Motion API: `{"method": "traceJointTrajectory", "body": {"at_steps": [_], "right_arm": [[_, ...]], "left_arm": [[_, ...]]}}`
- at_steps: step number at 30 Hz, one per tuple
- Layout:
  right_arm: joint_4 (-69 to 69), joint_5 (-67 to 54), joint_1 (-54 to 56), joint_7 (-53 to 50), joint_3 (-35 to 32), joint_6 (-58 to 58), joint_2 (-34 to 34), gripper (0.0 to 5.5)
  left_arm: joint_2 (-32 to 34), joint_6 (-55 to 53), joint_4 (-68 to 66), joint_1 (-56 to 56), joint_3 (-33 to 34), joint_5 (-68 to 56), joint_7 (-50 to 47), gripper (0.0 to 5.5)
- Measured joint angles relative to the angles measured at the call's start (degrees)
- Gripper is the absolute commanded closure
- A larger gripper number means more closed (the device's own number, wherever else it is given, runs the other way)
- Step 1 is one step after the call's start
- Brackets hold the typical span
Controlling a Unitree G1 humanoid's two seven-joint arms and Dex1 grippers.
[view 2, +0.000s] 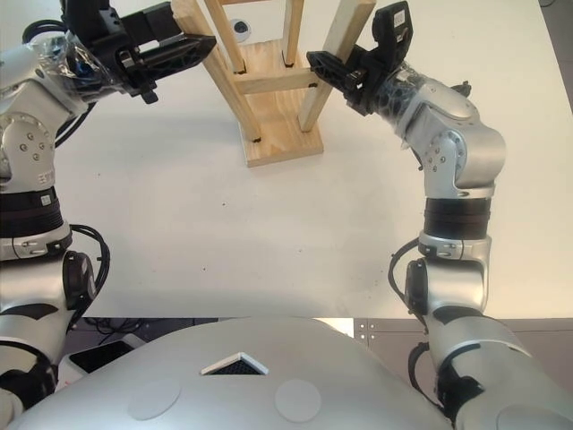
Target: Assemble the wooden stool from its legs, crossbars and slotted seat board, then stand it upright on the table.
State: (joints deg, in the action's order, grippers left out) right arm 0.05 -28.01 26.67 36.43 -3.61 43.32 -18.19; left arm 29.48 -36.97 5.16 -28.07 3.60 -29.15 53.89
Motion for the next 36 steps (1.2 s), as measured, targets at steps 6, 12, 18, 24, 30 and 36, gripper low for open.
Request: {"method": "traceJointTrajectory", "body": {"at_steps": [6, 12, 18, 24, 30, 36], "right_arm": [[4.00, -1.72, -1.16, -0.49, -0.79, 3.91, 0.71, 2.24], [4.35, -10.38, -1.35, -1.05, -7.82, 7.91, 2.25, 2.24], [4.46, -17.52, -1.34, -1.32, -11.70, 12.19, 2.05, 2.24], [5.07, -19.78, -1.74, -2.01, -12.18, 13.63, 1.84, 2.24], [5.24, -20.17, -1.89, -2.86, -12.25, 13.51, 1.75, 2.24], [5.72, -20.17, -1.90, -3.02, -12.41, 13.14, 1.59, 2.22]], "left_arm": [[0.22, 1.88, 1.81, 2.22, 0.22, -0.06, -0.66, 3.50], [1.71, 5.01, 1.92, 3.26, -0.06, -0.22, -0.56, 3.50], [3.75, 7.19, 1.64, 3.84, -0.97, -1.07, -0.17, 3.50], [4.45, 8.73, 0.28, 3.72, -1.06, -1.57, 1.11, 3.50], [4.48, 12.61, -6.84, -0.21, -3.03, -1.84, 3.70, 3.50], [4.68, 16.08, -14.96, -5.55, -5.73, -1.40, 5.74, 2.90]]}}
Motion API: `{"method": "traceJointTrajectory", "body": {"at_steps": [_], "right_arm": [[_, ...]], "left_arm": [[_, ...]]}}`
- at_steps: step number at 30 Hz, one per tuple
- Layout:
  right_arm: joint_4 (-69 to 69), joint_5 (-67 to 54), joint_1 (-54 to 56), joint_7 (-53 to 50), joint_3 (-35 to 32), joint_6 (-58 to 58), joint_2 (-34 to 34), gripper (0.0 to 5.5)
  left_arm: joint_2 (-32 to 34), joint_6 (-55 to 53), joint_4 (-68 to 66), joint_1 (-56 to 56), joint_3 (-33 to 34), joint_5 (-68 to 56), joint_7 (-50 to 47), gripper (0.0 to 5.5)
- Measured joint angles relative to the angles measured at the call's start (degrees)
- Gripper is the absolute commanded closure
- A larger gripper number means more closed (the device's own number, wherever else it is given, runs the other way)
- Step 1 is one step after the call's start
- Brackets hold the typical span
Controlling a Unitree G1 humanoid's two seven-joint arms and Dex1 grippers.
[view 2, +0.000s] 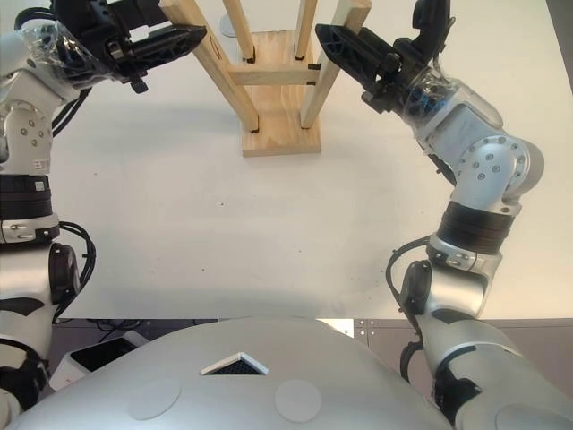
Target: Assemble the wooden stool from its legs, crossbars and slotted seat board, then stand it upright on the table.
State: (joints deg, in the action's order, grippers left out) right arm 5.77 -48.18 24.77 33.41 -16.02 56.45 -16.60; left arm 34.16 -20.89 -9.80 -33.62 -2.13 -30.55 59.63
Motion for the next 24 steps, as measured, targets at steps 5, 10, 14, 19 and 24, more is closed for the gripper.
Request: {"method": "traceJointTrajectory", "body": {"at_steps": [5, 10, 14, 19, 24], "right_arm": [[10.53, -14.15, 2.89, 8.34, 7.94, 4.31, 4.05, 2.22], [14.39, -20.25, 8.03, 12.18, 11.08, 3.99, 4.45, 2.22], [14.12, -20.37, 8.03, 11.33, 11.02, 2.92, 4.16, 2.22], [6.19, -32.55, 15.50, -0.96, 1.64, -2.06, 4.84, 2.22], [-14.53, -37.55, 30.67, -14.44, -12.05, -13.21, -5.27, 2.22]], "left_arm": [[1.04, -2.66, -5.80, -1.12, -3.21, 10.06, -9.36, 2.25], [0.78, -5.70, -3.40, 0.99, -2.80, 10.78, -10.94, 2.25], [0.99, -7.93, -1.87, 2.41, 0.35, 10.17, -12.01, 2.25], [0.94, -9.17, -0.18, 4.65, 7.96, 7.18, -15.19, 2.25], [1.15, -11.65, 2.37, 7.37, 15.91, 0.63, -14.18, 2.25]]}}
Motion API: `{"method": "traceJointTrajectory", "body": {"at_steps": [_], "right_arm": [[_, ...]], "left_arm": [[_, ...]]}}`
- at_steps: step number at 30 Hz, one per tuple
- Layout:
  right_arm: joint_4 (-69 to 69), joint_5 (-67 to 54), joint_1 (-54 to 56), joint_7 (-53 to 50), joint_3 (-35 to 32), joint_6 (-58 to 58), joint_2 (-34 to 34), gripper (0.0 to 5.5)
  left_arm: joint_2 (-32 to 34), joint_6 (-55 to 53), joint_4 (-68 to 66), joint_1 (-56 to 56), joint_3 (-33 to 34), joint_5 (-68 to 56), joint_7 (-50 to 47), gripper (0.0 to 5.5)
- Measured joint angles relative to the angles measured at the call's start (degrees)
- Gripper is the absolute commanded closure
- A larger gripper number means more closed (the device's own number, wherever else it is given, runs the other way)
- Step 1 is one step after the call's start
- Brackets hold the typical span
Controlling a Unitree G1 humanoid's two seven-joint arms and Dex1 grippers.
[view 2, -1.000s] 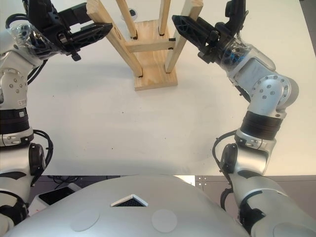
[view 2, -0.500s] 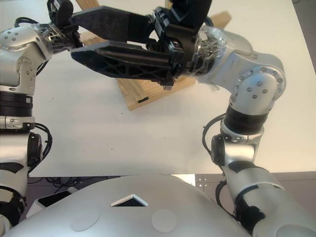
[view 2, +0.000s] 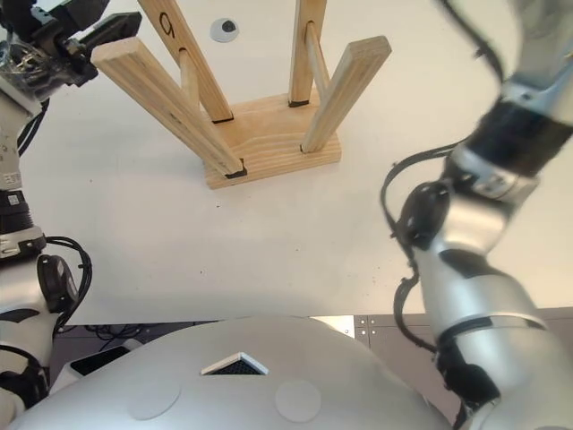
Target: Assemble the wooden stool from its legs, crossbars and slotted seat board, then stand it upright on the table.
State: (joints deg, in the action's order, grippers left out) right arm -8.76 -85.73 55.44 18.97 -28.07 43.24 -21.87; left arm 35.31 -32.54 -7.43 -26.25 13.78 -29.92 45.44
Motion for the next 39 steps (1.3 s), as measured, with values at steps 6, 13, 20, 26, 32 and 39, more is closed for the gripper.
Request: {"method": "traceJointTrajectory", "body": {"at_steps": [6, 13, 20, 26, 32, 39], "right_arm": [[-12.50, 41.38, -4.05, 2.56, 19.54, -18.57, -8.93, 2.22], [-8.41, 66.22, -28.39, 20.78, 46.72, -24.49, -10.17, 2.22], [-1.22, 72.59, -31.08, 27.27, 48.39, -23.74, -10.70, 2.22], [0.99, 72.64, -32.25, 28.25, 45.85, -19.68, -10.25, 2.22], [-1.22, 68.70, -29.36, 29.31, 35.39, -15.13, -12.62, 1.49], [11.18, 57.77, -37.91, 46.68, 30.46, -6.19, -22.12, 1.47]], "left_arm": [[-0.17, -0.21, -8.16, -0.30, -0.39, 4.21, -7.88, 2.25], [-8.16, -2.31, -11.60, 2.25, -11.97, 12.58, -13.01, 2.25], [-7.97, -0.04, -9.03, 3.81, -18.27, 19.78, -13.10, 2.25], [-9.94, 4.15, -17.21, -0.49, -18.44, 21.46, -13.47, 2.25], [-2.65, 4.27, -14.22, 0.64, -15.07, 20.06, -5.10, 1.71], [15.50, 4.16, 7.39, 18.83, -12.49, 13.91, 17.41, 1.33]]}}
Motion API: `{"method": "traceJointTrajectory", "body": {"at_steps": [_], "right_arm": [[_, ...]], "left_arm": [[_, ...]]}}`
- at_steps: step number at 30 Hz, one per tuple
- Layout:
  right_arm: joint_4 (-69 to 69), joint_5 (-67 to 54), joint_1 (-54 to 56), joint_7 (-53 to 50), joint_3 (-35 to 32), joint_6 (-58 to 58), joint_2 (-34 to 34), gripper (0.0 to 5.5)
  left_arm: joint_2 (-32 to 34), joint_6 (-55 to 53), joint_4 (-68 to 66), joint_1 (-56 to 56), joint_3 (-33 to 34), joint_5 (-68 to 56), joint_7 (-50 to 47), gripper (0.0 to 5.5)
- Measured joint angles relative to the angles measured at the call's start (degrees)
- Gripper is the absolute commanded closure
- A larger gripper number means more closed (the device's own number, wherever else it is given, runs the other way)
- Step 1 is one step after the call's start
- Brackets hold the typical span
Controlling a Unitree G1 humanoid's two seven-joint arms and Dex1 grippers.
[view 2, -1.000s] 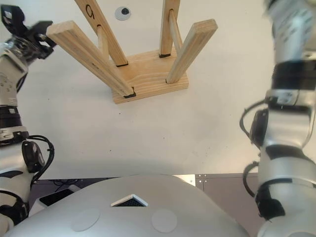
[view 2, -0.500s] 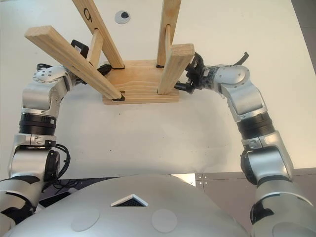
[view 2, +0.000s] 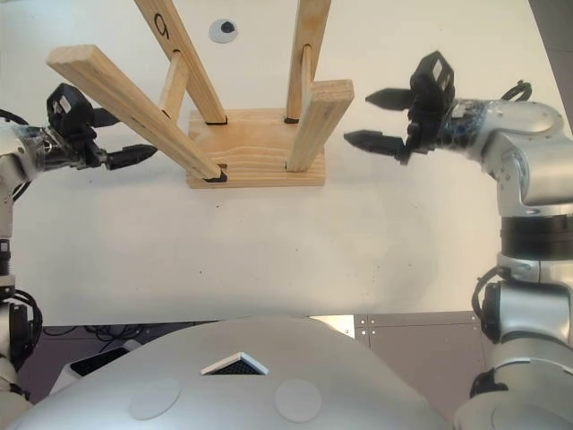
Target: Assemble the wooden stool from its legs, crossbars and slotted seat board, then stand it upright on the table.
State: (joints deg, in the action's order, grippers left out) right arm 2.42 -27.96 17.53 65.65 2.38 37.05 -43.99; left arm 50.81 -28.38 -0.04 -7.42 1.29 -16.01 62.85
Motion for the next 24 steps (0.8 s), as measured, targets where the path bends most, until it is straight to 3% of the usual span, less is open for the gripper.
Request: {"method": "traceJointTrajectory", "body": {"at_steps": [4, 14, 16, 24], "right_arm": [[2.00, -1.89, -1.33, -0.09, 0.48, 1.19, 2.10, 2.19], [1.88, -1.72, -0.34, -0.90, 5.65, 2.17, 7.70, 4.02], [1.83, -1.72, -0.26, -0.91, 6.03, 2.18, 7.72, 4.26], [0.63, 1.20, -0.23, -1.23, 9.19, 0.29, 7.70, 4.26]], "left_arm": [[-0.72, -2.65, 6.03, 1.35, 0.15, -5.47, 2.36, 1.33], [-8.29, -4.88, 5.42, -3.21, -2.77, -9.19, 0.41, 1.33], [-8.29, -4.38, 4.60, -3.30, -2.73, -8.79, -0.02, 1.64], [-8.30, 0.28, 0.22, -5.19, -2.60, -5.76, -1.52, 3.02]]}}
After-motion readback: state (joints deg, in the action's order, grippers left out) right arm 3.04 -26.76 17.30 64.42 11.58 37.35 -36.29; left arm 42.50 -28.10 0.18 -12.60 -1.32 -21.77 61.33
